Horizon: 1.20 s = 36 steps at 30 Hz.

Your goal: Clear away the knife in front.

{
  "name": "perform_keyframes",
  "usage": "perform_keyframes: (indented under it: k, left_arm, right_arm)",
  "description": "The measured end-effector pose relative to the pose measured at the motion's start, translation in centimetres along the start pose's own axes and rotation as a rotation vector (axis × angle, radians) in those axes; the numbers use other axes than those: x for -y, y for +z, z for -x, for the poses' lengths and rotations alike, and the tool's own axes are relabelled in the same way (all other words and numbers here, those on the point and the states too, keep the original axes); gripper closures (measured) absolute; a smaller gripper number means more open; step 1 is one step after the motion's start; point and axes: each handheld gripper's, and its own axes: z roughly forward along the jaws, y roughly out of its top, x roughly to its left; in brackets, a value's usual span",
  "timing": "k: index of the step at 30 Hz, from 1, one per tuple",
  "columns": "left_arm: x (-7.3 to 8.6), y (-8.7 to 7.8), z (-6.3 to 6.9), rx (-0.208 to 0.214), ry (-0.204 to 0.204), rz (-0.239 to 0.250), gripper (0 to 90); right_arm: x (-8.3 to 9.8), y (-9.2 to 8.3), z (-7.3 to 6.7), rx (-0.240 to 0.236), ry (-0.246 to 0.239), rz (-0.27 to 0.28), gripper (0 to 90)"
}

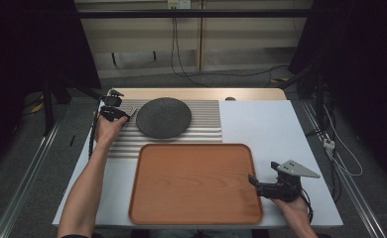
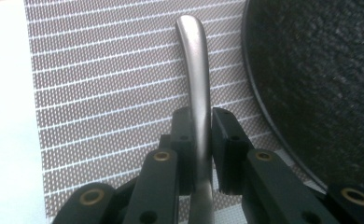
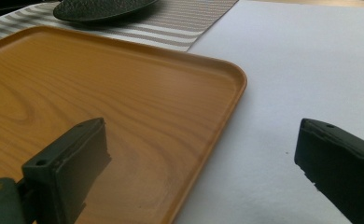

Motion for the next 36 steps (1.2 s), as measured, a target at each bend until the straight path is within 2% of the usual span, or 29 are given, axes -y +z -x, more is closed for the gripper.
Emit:
perform_keyframes:
  k: [5, 6, 10, 13, 20, 27, 31, 33, 36]
  left_arm:
    - [0.6, 0.6, -0.4, 0.009, -0.003, -0.035, 79.9]
    - [0.9, 0.9, -0.4, 0.012, -0.015, -0.027, 79.9]
    - [1.0, 0.8, -0.6, 0.023, -0.009, -0.028, 79.8]
    - [1.0, 0.8, -0.5, 0.018, -0.007, -0.030, 79.5]
    - [0.8, 1.0, -0.1, -0.014, 0.033, -0.033, 78.6]
    - [0.9, 0.9, -0.1, -0.009, 0.011, -0.021, 79.9]
    - [1.1, 0.7, -0.5, 0.013, -0.014, -0.015, 80.0]
    - [1.1, 0.4, -0.5, 0.001, -0.004, -0.013, 79.9]
    - [1.0, -0.3, -0.6, 0.012, 0.000, -0.008, 79.9]
  right_arm:
    - [0.0, 0.0, 0.0, -0.001, 0.000, 0.000, 2.6]
    - [0.0, 0.0, 0.0, 0.001, 0.000, -0.001, 2.6]
    - [0.0, 0.1, 0.0, 0.000, 0.000, -0.002, 2.6]
    - [0.0, 0.1, 0.0, -0.001, 0.001, -0.001, 2.6]
    - [0.0, 0.1, 0.0, -0.001, 0.000, -0.003, 2.7]
    - [0.0, 0.1, 0.0, -0.003, 0.001, -0.001, 2.8]
    - [0.0, 0.1, 0.0, -0.001, 0.002, -0.001, 2.7]
    - [0.0, 0.1, 0.0, -0.001, 0.002, -0.001, 2.7]
    - [0.0, 0.1, 0.0, -0.002, 0.002, -0.001, 2.8]
